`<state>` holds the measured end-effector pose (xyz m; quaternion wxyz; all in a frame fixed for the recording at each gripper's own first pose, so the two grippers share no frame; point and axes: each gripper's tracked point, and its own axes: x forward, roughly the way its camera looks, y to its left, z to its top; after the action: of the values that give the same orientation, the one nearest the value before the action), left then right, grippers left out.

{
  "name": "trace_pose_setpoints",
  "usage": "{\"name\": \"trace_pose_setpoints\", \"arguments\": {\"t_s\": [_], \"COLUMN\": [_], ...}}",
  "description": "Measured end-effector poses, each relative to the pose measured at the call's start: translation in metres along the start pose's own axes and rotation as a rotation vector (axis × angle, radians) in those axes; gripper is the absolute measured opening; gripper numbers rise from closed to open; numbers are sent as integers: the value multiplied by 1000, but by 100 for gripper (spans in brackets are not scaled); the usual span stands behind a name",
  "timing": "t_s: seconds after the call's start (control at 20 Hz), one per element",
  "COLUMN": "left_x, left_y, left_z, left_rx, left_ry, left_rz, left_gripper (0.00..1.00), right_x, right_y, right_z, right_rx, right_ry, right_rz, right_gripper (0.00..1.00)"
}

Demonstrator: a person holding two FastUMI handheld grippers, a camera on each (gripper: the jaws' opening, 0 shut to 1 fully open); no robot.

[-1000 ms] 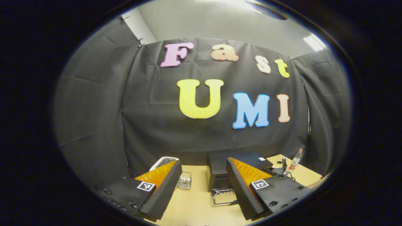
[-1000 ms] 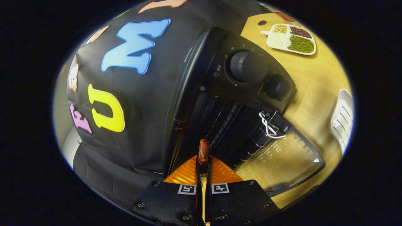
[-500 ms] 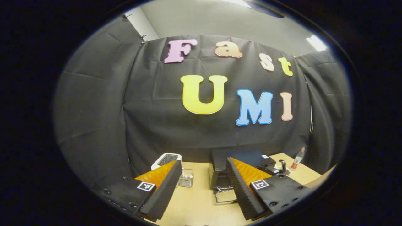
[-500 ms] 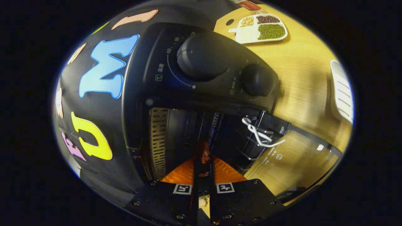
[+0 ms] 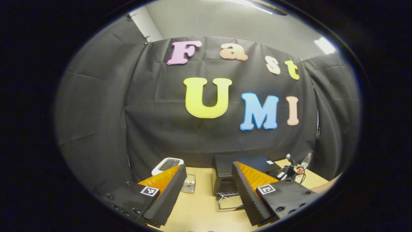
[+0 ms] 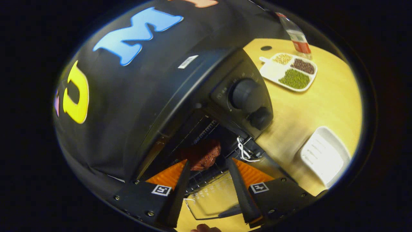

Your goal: Open the electric oven with the left hand, put the food in, and close the electric oven.

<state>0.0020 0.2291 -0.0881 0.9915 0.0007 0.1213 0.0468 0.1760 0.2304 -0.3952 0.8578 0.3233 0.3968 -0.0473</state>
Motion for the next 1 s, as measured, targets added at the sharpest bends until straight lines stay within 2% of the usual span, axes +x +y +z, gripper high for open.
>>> {"name": "trace_pose_setpoints", "arguments": {"t_s": [0.05,0.1,0.25,0.5,0.6,0.65,0.75,0.9,0.95,1.0], "left_x": [3,5,11,28,34,36,41,46,49,49], "left_y": [-4,-8,-21,-56,-77,-86,-106,-132,-140,-147], "left_z": [-1,-1,0,2,4,5,7,13,13,15], "left_rx": [-3,-6,-11,-7,-17,-19,-17,-14,-12,-7], "left_ry": [1,-2,-3,-11,-14,-17,-24,-40,-44,-50], "left_rz": [-6,-13,-36,-89,-122,-133,-157,-177,-178,-171], "left_gripper": [99,95,99,99,97,95,99,95,95,99], "right_x": [-8,-19,-59,-147,-181,-198,-235,-286,-297,-307], "right_y": [-4,-9,-15,2,9,13,15,22,21,20], "right_z": [1,9,35,103,123,133,156,184,189,193], "right_rx": [-46,-99,-297,-511,-565,-578,-597,-627,-643,-656], "right_ry": [-1,-18,-101,-360,-442,-483,-580,-696,-709,-719], "right_rz": [-5,-16,-26,30,56,66,60,75,80,81], "right_gripper": [74,74,74,74,74,83,98,98,98,98]}}
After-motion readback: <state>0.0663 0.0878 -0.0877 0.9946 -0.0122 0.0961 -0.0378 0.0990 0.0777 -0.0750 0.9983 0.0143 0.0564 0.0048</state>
